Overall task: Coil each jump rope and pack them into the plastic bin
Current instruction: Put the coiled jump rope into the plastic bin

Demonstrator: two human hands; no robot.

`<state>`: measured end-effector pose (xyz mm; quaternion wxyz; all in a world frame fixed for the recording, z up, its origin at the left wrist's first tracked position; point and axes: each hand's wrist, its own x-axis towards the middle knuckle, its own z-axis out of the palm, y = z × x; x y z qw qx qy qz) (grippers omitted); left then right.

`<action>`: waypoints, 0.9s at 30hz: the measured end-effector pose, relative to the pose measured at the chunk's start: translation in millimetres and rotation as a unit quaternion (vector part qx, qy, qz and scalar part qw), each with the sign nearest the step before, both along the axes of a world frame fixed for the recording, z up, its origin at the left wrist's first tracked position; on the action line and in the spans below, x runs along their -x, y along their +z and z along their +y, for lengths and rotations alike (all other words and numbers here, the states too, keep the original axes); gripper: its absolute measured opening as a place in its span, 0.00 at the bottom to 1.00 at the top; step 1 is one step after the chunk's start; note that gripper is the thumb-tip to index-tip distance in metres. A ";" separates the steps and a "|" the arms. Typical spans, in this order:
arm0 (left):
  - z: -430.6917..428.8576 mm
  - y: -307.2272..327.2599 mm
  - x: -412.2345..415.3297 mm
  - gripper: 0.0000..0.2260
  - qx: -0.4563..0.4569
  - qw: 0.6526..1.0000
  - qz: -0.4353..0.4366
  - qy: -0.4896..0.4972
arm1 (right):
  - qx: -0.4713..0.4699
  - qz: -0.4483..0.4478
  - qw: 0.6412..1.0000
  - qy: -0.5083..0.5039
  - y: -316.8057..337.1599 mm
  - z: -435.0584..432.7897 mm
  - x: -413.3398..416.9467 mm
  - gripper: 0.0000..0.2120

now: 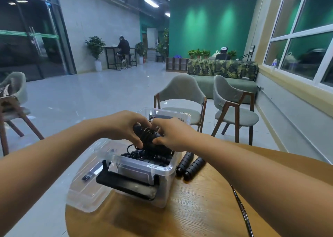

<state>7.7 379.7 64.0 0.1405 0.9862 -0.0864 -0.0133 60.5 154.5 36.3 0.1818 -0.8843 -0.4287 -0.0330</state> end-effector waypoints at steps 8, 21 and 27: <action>-4.2 -7.4 -7.8 0.31 -0.062 0.997 -0.016 -0.041 | -0.012 0.002 1.000 -0.001 3.3 5.9 -23.6 0.08; -8.6 -28.1 -5.0 0.33 -0.115 0.991 0.059 -0.036 | 0.009 0.041 0.999 0.011 -7.9 5.4 -35.7 0.05; -17.6 -37.8 -2.7 0.33 -0.156 0.986 0.057 -0.026 | 0.073 -0.001 0.997 -0.013 0.2 17.7 -33.0 0.04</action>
